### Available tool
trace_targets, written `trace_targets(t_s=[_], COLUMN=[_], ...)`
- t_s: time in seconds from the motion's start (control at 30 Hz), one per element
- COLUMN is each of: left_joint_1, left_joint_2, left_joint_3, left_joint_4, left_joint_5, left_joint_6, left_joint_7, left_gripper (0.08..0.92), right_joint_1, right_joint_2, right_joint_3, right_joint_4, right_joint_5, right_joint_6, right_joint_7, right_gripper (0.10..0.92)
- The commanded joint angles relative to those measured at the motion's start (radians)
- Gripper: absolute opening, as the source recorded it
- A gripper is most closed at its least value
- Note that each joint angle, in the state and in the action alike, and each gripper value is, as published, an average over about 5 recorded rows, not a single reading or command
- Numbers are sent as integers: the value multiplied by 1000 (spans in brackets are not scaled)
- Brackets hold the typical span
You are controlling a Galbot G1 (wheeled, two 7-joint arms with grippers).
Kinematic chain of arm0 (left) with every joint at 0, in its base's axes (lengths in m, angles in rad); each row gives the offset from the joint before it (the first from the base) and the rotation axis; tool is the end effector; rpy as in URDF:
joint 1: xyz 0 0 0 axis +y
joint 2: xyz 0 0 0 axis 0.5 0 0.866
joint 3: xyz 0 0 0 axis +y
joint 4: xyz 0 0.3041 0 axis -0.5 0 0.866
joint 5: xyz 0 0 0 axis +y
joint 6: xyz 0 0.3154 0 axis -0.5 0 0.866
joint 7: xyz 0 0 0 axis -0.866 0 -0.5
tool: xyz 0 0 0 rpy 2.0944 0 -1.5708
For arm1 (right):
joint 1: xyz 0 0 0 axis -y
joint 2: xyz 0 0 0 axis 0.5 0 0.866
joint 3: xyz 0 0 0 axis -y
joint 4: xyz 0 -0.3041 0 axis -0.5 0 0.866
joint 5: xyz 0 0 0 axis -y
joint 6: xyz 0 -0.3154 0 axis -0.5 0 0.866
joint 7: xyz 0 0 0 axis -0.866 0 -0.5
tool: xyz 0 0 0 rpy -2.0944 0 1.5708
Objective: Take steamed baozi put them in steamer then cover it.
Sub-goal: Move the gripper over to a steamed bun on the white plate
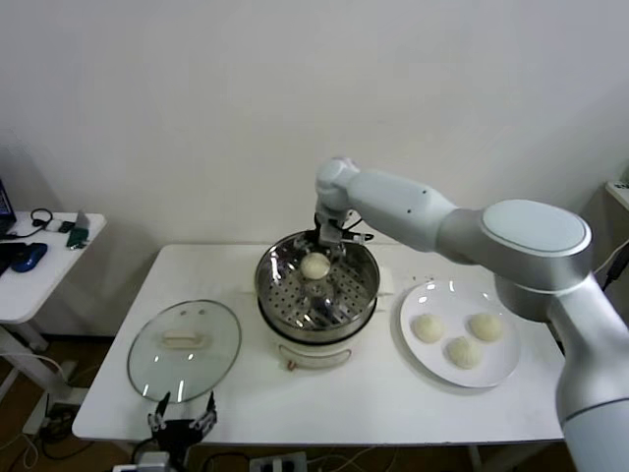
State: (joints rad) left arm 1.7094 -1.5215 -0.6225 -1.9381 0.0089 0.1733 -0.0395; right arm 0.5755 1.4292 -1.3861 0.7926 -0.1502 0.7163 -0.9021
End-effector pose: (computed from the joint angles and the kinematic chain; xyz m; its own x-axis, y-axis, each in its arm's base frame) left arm 0.1147 0.0384 -0.3293 -0.8888 -0.1280 0.4400 -0.0803 0.9889 0.1254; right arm 0.5533 0.1356 -0.0460 -0.2056 -0.2048 0.9570 -0.1124 -0.9665 -0.2309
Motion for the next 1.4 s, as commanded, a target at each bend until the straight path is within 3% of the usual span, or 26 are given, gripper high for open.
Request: trace_targets(t_s=[0.03,0.23,0.47,0.7,1.03,1.4], left_joint_1=[5,8,2,-2,9,24], left_joint_2=[-6,-9,-13,-15,-9,-5], left_joint_3=[7,16,28,32,16,12], left_joint_4=[-10,-9,-2,5,-14,-56], left_joint_5=[13,18,23,26,15,-3], left_joint_6=[1,-4,-6,-5,-8,-9], left_joint_7=[0,-1,-1,-2,0,4], left_gripper=[823,823,823,823,823,823], right_joint_1=[322,526,547,343,10,-147], right_joint_2=[-128,-383,-618,-735,-662,-562], right_joint_3=[-261,-568,-731,-605,-362,-228], right_joint_4=[133,334,561,682,506,326], right_joint_5=[553,870,919,919,695,620], right_joint_6=[-77,-445,-787,-991,-1038,-1029], right_joint_7=[-148,-249,-172,-21,39,67], right_gripper=[823,823,823,823,823,823])
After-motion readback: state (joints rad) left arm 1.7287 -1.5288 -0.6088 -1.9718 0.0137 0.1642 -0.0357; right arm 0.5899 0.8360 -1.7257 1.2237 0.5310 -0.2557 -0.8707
